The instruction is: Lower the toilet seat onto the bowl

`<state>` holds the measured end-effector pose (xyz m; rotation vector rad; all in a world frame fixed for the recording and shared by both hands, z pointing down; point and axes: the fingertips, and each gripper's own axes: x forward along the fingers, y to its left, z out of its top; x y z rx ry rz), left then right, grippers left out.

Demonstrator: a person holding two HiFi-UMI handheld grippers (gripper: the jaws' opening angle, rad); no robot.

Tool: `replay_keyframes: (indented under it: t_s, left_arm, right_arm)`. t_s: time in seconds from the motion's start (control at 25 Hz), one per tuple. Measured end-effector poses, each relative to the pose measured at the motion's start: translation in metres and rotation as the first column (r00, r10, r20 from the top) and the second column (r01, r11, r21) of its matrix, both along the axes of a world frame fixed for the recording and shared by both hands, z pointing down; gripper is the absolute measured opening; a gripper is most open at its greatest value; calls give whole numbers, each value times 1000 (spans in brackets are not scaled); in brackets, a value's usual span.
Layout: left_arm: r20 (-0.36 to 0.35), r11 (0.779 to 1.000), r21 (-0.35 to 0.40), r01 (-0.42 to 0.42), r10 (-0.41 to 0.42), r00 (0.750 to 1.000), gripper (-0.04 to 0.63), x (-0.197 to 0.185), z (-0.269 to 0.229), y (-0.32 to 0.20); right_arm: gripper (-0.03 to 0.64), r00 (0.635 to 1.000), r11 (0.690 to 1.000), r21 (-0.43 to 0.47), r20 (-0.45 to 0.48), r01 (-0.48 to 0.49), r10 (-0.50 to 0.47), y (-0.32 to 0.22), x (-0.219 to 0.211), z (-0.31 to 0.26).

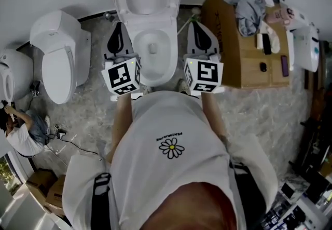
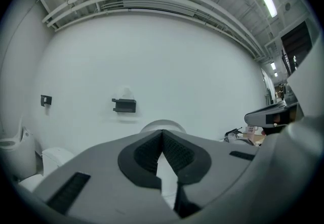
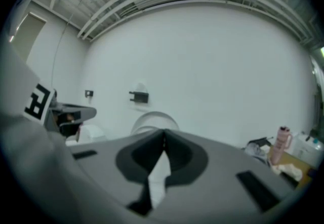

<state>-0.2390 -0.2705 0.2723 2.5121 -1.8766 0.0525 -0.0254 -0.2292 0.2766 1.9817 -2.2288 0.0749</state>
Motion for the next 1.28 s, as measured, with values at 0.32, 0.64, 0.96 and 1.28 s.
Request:
replay_keyframes:
  t_s: [0.32, 0.64, 0.96, 1.28]
  left_arm:
    - [-15, 1000, -20, 22, -22, 1000, 18, -2, 5, -16]
    - [27, 1000, 20, 0, 0, 1000, 21, -3, -4, -92]
    - [107, 998, -42, -54, 58, 993, 126, 4, 49, -177]
    - [157, 992, -124, -36, 56, 986, 163, -5, 114, -231]
  right_arm:
    - [31, 999, 999, -43, 33, 25, -23, -14, -3, 11]
    - [34, 998, 996, -58, -3, 67, -68, -85, -10, 13]
    - [120, 994, 991, -116, -72, 68, -77, -176, 15, 52]
    - [172, 987, 974, -205, -112, 93, -118, -243, 12, 119]
